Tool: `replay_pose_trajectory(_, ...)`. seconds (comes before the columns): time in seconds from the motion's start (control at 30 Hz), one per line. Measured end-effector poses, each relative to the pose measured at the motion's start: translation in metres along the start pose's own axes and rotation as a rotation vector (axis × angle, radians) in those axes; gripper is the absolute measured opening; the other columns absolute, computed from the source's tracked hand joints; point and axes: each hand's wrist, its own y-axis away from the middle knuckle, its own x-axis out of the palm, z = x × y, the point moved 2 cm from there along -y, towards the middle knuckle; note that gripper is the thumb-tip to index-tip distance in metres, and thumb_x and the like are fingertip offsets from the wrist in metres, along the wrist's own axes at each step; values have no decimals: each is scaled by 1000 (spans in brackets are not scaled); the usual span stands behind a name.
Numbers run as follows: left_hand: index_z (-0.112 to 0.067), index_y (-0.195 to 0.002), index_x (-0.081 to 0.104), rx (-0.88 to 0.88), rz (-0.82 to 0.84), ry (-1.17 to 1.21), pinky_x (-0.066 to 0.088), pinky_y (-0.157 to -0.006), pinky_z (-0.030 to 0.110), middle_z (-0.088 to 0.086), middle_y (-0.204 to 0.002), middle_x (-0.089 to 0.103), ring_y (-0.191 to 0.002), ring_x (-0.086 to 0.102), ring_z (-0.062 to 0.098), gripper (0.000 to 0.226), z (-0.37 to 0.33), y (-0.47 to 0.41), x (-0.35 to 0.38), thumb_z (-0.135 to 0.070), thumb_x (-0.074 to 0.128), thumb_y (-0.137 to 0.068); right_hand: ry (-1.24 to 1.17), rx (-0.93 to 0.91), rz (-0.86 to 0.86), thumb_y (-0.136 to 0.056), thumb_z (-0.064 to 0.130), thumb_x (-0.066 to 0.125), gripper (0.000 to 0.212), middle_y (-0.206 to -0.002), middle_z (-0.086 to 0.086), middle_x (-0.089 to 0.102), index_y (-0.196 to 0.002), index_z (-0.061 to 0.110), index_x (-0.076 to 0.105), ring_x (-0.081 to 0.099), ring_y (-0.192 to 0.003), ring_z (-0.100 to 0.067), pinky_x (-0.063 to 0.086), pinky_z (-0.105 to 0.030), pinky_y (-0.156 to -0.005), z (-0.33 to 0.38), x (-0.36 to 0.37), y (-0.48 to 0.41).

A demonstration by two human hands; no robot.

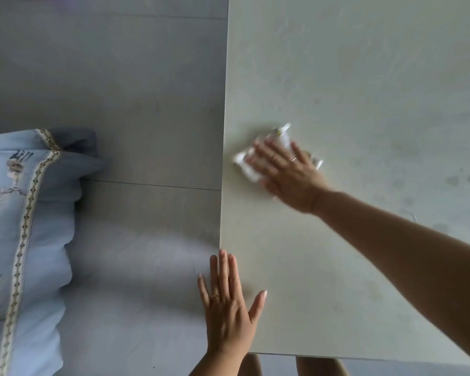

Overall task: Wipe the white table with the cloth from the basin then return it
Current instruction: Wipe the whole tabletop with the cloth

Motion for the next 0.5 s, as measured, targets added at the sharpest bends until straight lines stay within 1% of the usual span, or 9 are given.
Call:
replay_pose_trajectory(0.1, -1, -146, 25, -48, -67, 37, 11, -115, 52, 17, -154, 26, -141, 24, 32, 79, -3, -27, -10, -61, 24, -93, -129, 456, -119, -99, 43, 29, 53, -160, 3, 10, -149, 37, 14, 4, -147, -20, -1, -49, -116, -39, -10, -17)
replay_pose_trajectory(0.13, -1, -146, 24, -40, -88, 42, 10, -116, 50, 17, -154, 26, -141, 24, 32, 78, -6, -42, -14, -59, 25, -94, -147, 568, -151, -98, 41, 30, 54, -160, 3, 8, -149, 36, 13, 3, -147, -20, -5, -49, -116, -30, -10, -22)
replay_pose_trajectory(0.17, -1, -146, 24, -20, -109, 44, 9, -116, 48, 17, -153, 27, -141, 24, 32, 77, -11, -59, -19, -58, 26, -94, -154, 603, -152, -97, 39, 32, 57, -160, 3, 6, -149, 36, 12, 0, -147, -21, -9, -49, -115, -15, -7, -27)
replay_pose_trajectory(0.2, -1, -146, 25, 2, -128, 45, 9, -117, 47, 17, -153, 27, -141, 23, 32, 76, -16, -76, -23, -56, 29, -94, -155, 546, -127, -96, 38, 33, 58, -160, 4, 4, -150, 35, 11, -2, -147, -22, -13, -49, -114, 5, -4, -30)
replay_pose_trajectory(0.27, 0, -145, 30, 28, -162, 42, 10, -117, 46, 18, -153, 29, -142, 23, 32, 75, -26, -103, -30, -54, 33, -93, -102, 244, -31, -96, 39, 35, 59, -160, 4, 2, -149, 36, 9, -5, -147, -24, -14, -50, -113, 35, 1, -31)
replay_pose_trajectory(0.33, 1, -144, 32, 22, -182, 45, 10, -118, 46, 19, -152, 30, -142, 23, 33, 75, -33, -120, -33, -53, 36, -92, -30, -35, 51, -98, 43, 32, 57, -160, 6, 2, -149, 37, 9, -3, -147, -22, -10, -50, -114, 27, -3, -31)
replay_pose_trajectory(0.37, 2, -144, 31, 13, -190, 47, 9, -118, 45, 19, -152, 29, -142, 23, 33, 75, -36, -127, -35, -52, 36, -92, 6, -102, 57, -98, 44, 30, 56, -159, 5, 3, -149, 36, 9, -2, -147, -22, -7, -50, -115, 10, -7, -36)
replay_pose_trajectory(0.43, 1, -145, 28, 1, -202, 48, 7, -118, 43, 18, -154, 26, -143, 21, 32, 75, -40, -140, -38, -52, 35, -93, 29, -22, 25, -98, 46, 28, 55, -160, 4, 6, -149, 36, 10, 2, -147, -21, 1, -53, -117, -32, -15, -49)
replay_pose_trajectory(0.5, 0, -147, 26, 13, -211, 50, 5, -118, 41, 17, -155, 23, -144, 19, 32, 75, -44, -156, -42, -53, 32, -94, -55, 271, -60, -98, 45, 29, 55, -160, 3, 8, -150, 36, 12, 3, -147, -20, 2, -52, -116, -71, -25, -60)
